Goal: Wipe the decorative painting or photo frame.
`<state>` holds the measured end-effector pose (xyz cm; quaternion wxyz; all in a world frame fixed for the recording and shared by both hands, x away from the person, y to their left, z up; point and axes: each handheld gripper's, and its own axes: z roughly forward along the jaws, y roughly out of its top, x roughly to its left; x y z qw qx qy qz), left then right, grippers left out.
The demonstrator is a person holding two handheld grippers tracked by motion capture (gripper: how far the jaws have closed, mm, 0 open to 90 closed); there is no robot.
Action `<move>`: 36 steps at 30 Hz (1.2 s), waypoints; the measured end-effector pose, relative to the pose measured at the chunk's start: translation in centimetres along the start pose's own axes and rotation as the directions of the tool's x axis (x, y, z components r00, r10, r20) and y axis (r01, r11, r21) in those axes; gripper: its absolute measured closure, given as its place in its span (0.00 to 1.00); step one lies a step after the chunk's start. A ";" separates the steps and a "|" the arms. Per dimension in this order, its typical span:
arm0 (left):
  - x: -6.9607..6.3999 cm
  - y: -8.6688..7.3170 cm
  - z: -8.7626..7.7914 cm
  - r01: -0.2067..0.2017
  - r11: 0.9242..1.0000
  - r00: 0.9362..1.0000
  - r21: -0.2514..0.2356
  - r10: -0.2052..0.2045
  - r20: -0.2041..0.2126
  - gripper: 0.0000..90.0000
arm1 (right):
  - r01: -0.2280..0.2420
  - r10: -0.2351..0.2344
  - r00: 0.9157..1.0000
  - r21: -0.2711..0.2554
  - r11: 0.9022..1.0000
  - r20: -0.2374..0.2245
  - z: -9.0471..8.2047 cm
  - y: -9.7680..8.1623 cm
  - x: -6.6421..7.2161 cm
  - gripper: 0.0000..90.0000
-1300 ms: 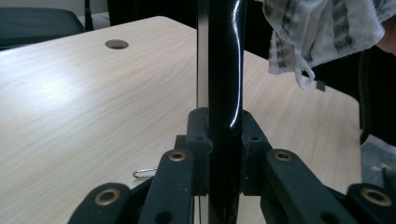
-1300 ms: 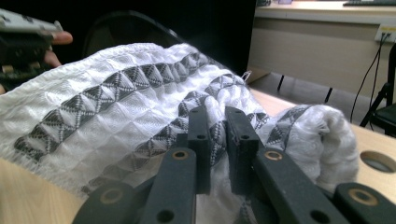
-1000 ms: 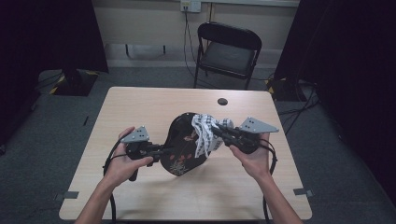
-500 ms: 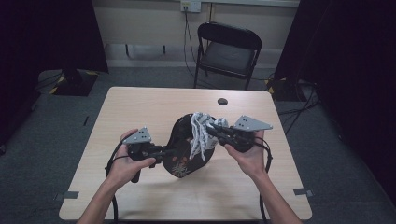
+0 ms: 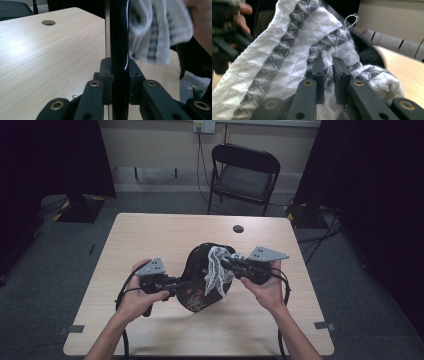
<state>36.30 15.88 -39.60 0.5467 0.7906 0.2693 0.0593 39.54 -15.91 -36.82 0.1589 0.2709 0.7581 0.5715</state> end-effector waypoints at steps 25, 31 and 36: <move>-0.2 -0.2 0.1 -0.043 0.999 0.999 0.022 0.044 -0.014 0.87 | -0.014 0.014 1.000 -0.051 0.999 0.004 -0.2 1.1 0.3 0.90; -0.2 -0.1 0.2 -0.044 0.999 0.999 0.029 0.045 -0.031 0.87 | -0.030 0.029 0.999 0.030 0.999 0.019 0.3 0.4 -0.3 0.90; -0.2 -0.1 0.2 -0.040 0.999 0.999 0.023 0.040 -0.024 0.87 | -0.004 0.004 1.000 -0.020 1.000 -0.003 -0.2 1.3 -0.2 0.90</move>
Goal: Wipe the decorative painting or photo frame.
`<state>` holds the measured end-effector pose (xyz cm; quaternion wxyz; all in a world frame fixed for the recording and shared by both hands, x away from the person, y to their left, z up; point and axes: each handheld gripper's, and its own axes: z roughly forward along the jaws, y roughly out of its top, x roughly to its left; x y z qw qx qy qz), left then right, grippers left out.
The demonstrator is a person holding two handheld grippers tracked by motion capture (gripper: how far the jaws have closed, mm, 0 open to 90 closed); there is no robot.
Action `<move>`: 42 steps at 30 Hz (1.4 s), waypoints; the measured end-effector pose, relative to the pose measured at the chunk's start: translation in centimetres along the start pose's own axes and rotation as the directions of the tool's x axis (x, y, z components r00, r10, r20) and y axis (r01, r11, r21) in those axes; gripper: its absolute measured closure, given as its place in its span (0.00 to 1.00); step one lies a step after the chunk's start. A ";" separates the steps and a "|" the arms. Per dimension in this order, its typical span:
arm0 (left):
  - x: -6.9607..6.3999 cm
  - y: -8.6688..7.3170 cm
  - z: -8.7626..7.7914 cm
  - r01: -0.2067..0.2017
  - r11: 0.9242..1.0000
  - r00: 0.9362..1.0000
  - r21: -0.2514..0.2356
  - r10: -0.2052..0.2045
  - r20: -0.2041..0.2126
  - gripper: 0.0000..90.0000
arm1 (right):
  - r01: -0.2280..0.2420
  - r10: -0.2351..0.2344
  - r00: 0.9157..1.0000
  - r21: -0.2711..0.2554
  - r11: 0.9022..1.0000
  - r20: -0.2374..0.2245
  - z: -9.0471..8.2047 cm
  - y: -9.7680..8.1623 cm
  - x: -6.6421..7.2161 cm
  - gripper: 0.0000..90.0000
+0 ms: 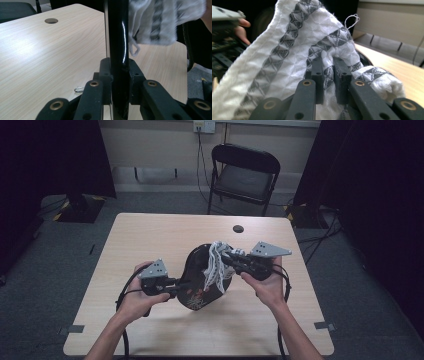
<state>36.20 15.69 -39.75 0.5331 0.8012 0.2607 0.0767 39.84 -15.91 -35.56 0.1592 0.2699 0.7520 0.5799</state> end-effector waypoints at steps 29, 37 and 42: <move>0.0 0.0 0.0 -0.012 1.000 1.000 0.011 0.012 0.002 0.86 | 0.048 -0.048 0.999 -0.033 0.998 -0.001 0.4 0.5 1.2 0.90; 0.1 0.1 0.1 -0.006 1.000 1.000 0.008 0.006 -0.003 0.86 | 0.012 -0.014 0.999 0.036 0.999 0.038 0.6 -1.1 0.1 0.90; 0.2 0.0 -0.1 -0.009 1.000 1.000 0.008 0.009 0.000 0.86 | 0.009 -0.010 1.000 0.050 0.999 0.021 0.9 -1.1 0.5 0.90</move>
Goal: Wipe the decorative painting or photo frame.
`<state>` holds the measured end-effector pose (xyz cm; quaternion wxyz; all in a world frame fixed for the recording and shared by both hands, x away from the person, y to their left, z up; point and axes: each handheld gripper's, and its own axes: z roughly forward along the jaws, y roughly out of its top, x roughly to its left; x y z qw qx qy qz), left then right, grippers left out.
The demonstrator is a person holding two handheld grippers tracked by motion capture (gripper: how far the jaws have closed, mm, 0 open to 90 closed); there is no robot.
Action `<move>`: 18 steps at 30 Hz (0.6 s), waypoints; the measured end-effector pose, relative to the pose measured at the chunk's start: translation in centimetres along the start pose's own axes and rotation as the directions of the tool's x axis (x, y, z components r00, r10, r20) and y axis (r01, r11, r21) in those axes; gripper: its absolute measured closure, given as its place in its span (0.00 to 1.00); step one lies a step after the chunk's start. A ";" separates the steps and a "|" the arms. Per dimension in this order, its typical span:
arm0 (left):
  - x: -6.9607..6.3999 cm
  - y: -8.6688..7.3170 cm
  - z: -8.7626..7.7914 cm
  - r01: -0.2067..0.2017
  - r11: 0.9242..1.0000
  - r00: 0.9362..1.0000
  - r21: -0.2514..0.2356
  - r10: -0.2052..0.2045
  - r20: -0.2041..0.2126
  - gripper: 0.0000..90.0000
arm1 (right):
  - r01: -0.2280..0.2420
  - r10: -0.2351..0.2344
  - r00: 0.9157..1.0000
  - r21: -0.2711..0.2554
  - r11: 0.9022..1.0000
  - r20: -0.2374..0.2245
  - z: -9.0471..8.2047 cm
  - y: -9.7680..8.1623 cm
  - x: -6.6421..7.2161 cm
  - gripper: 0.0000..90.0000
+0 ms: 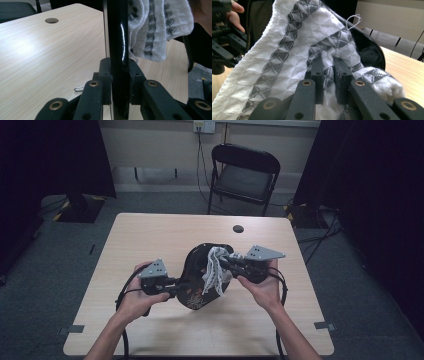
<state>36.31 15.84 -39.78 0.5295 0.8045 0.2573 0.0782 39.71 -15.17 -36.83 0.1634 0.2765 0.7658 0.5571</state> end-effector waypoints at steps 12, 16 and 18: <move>0.1 0.0 0.0 0.017 1.000 1.000 -0.007 -0.017 0.003 0.87 | -0.038 0.039 0.999 -0.045 0.998 0.019 -0.6 0.1 -1.0 0.90; 0.1 -0.1 -0.1 0.031 1.000 1.000 -0.004 -0.031 0.004 0.86 | -0.052 0.052 0.999 0.009 0.999 -0.010 0.3 -0.7 -0.7 0.90; 0.3 -0.2 -0.1 0.040 0.999 0.999 -0.005 -0.040 0.008 0.87 | -0.055 0.055 0.998 0.010 0.998 -0.009 0.2 -0.6 -0.6 0.90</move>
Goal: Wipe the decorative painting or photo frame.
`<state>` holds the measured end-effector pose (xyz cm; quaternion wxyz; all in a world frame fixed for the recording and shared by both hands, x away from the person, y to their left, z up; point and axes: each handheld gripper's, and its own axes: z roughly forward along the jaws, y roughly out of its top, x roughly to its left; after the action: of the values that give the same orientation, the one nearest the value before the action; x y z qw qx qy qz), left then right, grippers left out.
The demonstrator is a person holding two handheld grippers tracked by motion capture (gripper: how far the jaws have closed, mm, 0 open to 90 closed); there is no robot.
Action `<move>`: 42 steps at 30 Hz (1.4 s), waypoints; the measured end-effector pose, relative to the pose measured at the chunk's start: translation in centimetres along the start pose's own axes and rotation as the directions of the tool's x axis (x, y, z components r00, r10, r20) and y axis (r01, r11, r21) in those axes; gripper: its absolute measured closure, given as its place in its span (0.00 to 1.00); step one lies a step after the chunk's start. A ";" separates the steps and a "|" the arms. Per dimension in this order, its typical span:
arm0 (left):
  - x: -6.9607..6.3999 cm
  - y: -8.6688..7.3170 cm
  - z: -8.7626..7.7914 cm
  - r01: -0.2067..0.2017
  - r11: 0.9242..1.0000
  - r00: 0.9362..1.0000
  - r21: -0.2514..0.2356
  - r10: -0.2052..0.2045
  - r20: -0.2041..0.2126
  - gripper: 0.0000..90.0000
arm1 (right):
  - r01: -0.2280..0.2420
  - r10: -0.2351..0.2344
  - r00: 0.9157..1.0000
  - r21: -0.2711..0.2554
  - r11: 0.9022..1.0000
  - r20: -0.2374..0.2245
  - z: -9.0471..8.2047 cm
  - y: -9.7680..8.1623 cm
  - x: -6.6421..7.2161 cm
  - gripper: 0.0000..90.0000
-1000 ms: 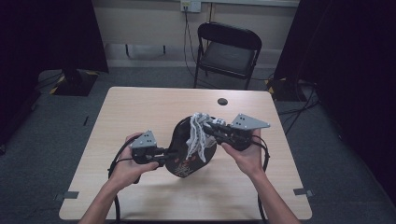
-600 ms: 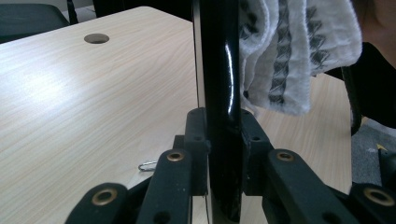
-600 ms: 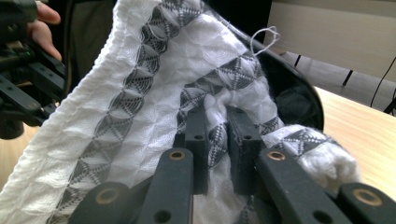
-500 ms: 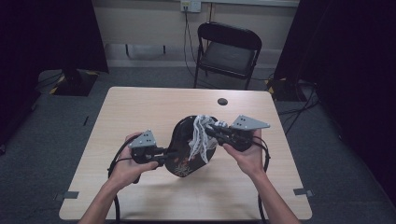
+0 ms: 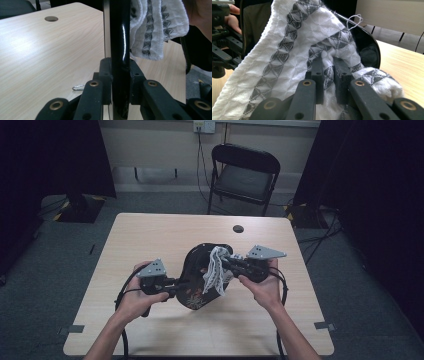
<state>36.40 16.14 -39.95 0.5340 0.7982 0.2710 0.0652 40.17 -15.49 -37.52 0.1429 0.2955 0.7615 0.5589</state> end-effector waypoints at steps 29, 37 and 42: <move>-0.4 0.2 0.1 -0.018 1.000 1.000 0.010 0.017 0.022 0.87 | 0.020 -0.022 1.000 -0.095 0.995 -0.018 -1.2 1.0 0.7 0.90; -0.4 0.2 0.1 -0.019 1.000 1.000 0.009 0.019 0.022 0.87 | 0.040 -0.037 0.999 -0.117 0.992 0.026 -1.9 1.5 0.5 0.89; -0.3 0.2 0.0 -0.021 1.000 1.000 0.009 0.021 0.022 0.87 | 0.045 -0.043 0.999 -0.074 0.996 0.027 -1.7 0.8 0.1 0.89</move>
<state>36.19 15.88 -39.76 0.5326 0.8041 0.2569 0.0607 39.43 -16.57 -36.19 0.1759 0.2801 0.7445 0.5799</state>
